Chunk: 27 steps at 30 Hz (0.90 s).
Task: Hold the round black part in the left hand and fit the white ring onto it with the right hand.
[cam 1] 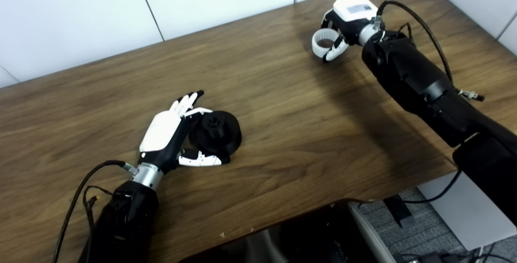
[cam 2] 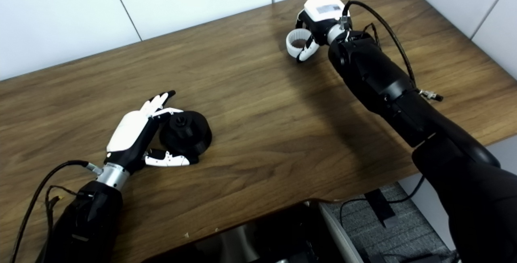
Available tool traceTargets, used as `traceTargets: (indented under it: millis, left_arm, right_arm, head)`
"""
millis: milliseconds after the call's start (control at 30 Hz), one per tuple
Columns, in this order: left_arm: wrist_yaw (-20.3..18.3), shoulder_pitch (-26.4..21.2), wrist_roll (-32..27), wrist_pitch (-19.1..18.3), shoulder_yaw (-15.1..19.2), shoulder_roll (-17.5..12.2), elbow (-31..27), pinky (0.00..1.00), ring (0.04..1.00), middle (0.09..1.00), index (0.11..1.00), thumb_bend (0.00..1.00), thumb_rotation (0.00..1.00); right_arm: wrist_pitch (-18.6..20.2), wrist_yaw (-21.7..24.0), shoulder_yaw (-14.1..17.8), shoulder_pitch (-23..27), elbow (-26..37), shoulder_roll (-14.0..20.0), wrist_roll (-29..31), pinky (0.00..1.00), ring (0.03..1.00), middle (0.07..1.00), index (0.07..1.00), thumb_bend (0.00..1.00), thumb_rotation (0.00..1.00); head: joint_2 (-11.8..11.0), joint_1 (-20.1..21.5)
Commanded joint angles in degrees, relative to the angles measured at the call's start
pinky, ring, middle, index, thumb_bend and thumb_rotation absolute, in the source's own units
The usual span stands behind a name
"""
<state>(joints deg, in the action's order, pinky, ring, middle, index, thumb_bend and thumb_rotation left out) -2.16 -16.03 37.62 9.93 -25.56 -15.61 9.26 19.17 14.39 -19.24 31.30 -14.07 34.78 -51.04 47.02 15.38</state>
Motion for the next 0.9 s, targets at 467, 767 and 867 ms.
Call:
traceTargets:
  millis: [467, 767, 867]
  left_arm:
    - [-1.56, 0.27, 2.35, -0.92, -0.71, -0.58, 0.08, 1.00, 1.000, 1.000, 0.673, 1.00, 0.45]
    - [-0.97, 0.18, 2.25, -0.24, -0.69, -0.44, 0.64, 1.00, 1.000, 1.000, 0.670, 1.00, 0.43]
    - [-1.36, 0.16, 2.20, -0.63, -0.71, -0.40, 0.38, 1.00, 1.000, 1.000, 0.672, 1.00, 0.43]
  right_arm:
    - [-1.70, -1.65, 0.47, 0.59, 1.31, 0.52, 0.69, 1.00, 0.724, 0.561, 0.637, 0.75, 0.22]
    - [-0.28, -1.16, 1.51, 0.66, 4.45, 1.31, -0.47, 1.00, 0.717, 0.562, 0.628, 0.75, 0.22]
    - [-0.61, -1.24, 2.21, 0.58, 5.58, 1.60, -0.13, 1.00, 0.700, 0.557, 0.629, 0.75, 0.22]
  head:
    - [0.05, -0.08]
    - [0.03, 0.04]
    - [0.03, 0.04]
